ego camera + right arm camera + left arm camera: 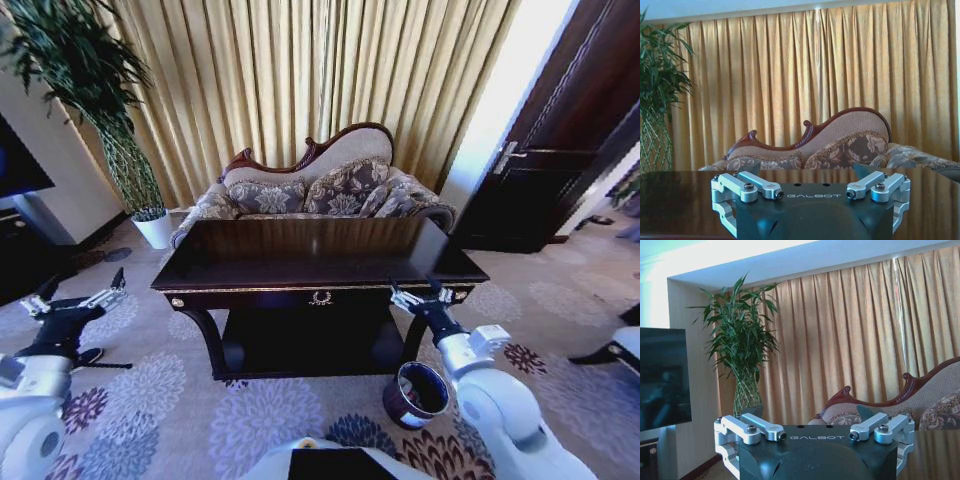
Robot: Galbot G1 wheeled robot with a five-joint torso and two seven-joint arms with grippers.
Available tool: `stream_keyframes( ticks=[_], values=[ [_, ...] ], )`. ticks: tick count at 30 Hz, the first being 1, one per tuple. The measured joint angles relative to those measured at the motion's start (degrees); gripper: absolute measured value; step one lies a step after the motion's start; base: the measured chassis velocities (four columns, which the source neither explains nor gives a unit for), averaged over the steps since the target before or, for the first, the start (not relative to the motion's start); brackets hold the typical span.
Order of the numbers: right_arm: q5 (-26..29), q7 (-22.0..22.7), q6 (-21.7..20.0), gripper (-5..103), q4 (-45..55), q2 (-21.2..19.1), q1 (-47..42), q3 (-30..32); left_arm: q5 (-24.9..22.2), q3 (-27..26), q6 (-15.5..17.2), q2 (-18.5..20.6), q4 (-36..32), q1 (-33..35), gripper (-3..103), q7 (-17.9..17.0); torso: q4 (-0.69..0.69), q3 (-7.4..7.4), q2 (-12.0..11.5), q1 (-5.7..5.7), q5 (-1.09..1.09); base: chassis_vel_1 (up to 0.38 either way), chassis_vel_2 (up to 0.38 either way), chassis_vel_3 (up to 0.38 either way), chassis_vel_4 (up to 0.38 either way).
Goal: Move to the front of the table and place the trash on the table into the trash bin.
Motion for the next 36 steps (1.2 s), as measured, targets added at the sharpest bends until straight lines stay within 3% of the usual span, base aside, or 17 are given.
stream_keyframes(
  ticks=[22,36],
  values=[
    [-2.4,2.4,-1.5,100,1.0,-0.9,-1.2,0.5,0.2,0.5,5.4,-1.2,-4.9,0.6,100,-1.1,-0.01,0.00,0.0,0.00,0.01,0.009,-0.010,-0.009,0.009],
    [-1.6,3.7,-1.8,100,0.5,-3.7,-1.4,1.2,0.9,0.4,5.5,-1.6,-4.9,1.8,100,-1.2,0.00,0.00,0.0,0.00,0.01,0.075,-0.079,-0.084,0.073]
  ],
)
